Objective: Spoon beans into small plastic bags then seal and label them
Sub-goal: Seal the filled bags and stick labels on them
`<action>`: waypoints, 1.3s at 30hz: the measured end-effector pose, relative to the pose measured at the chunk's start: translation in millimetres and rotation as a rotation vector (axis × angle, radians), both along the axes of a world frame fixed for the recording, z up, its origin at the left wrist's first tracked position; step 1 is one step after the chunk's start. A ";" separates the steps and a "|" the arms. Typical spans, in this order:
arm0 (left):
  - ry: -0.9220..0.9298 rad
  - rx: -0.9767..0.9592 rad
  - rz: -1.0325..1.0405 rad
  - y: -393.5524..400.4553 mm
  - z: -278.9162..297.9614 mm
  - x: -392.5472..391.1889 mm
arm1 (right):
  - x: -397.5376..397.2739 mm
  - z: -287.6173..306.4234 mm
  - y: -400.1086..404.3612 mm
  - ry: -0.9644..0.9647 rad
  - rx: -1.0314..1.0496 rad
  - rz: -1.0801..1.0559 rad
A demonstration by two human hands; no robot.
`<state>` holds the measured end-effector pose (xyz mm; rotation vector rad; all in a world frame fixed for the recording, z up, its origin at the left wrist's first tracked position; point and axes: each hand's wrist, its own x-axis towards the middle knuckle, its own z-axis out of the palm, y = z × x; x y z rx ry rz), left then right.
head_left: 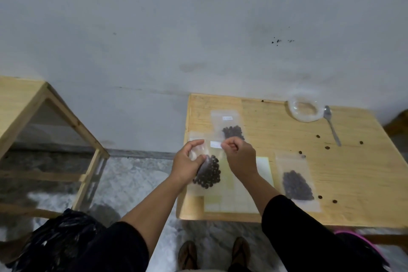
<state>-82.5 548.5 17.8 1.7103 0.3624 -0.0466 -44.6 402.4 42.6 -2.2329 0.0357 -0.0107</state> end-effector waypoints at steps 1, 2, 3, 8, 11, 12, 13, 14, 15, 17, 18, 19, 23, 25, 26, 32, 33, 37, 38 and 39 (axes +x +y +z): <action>-0.023 -0.001 -0.010 -3.3 4.3 2.5 | -0.3 4.5 2.7 -0.024 0.012 0.007; -0.045 -0.003 -0.018 -6.1 7.8 4.9 | -0.5 8.5 4.5 -0.044 0.032 0.013; -0.067 -0.007 -0.026 -8.6 11.3 6.6 | -0.8 12.0 5.5 -0.060 0.047 0.022; -0.143 -0.011 -0.059 -16.1 27.5 8.2 | -0.4 24.3 2.4 -0.100 0.016 0.001; -0.157 -0.028 -0.061 -18.0 32.4 6.1 | -2.3 31.3 -0.1 -0.099 0.000 0.007; -0.162 -0.033 -0.063 -18.7 33.1 5.3 | -3.0 33.3 -0.9 -0.098 -0.010 0.013; -0.169 -0.040 -0.066 -19.8 33.9 4.3 | -3.8 35.0 -1.5 -0.099 -0.020 0.017; -0.178 -0.047 -0.067 -20.9 35.0 3.5 | -4.4 36.2 -1.9 -0.101 -0.027 0.016; -0.183 -0.058 -0.063 -21.7 35.9 3.2 | -5.1 37.3 -2.0 -0.105 -0.028 0.010; -0.179 -0.096 -0.041 -23.6 38.7 2.6 | -6.7 38.6 -1.7 -0.112 -0.022 -0.006; -0.176 -0.115 -0.024 -24.7 39.9 2.5 | -7.8 39.3 -1.9 -0.117 -0.021 -0.012; -0.177 -0.126 -0.006 -25.7 41.2 2.7 | -8.9 39.9 -2.0 -0.122 -0.019 -0.014; -0.175 -0.079 0.086 -29.5 43.1 4.2 | -12.4 42.6 -2.2 -0.143 -0.004 -0.001; -0.159 -0.062 0.115 -30.8 45.1 4.5 | -15.0 42.9 -1.2 -0.158 0.004 -0.005; -0.154 -0.061 0.123 -31.6 46.6 4.6 | -16.7 43.2 -0.9 -0.163 0.023 -0.026; -0.158 -0.072 0.151 -30.2 51.4 3.5 | -23.1 44.2 -2.6 -0.059 0.268 -0.070; -0.164 -0.067 0.132 -30.0 52.0 2.6 | -23.2 44.2 -2.5 -0.022 0.303 -0.058; -0.192 -0.047 0.037 -29.0 53.6 -3.0 | -22.8 42.7 -3.6 0.051 0.411 -0.101; -0.188 -0.047 0.026 -28.3 53.0 -3.8 | -22.6 42.8 -4.8 0.068 0.436 -0.113; -0.180 -0.047 0.020 -27.4 52.2 -4.5 | -22.8 42.9 -5.9 0.080 0.456 -0.121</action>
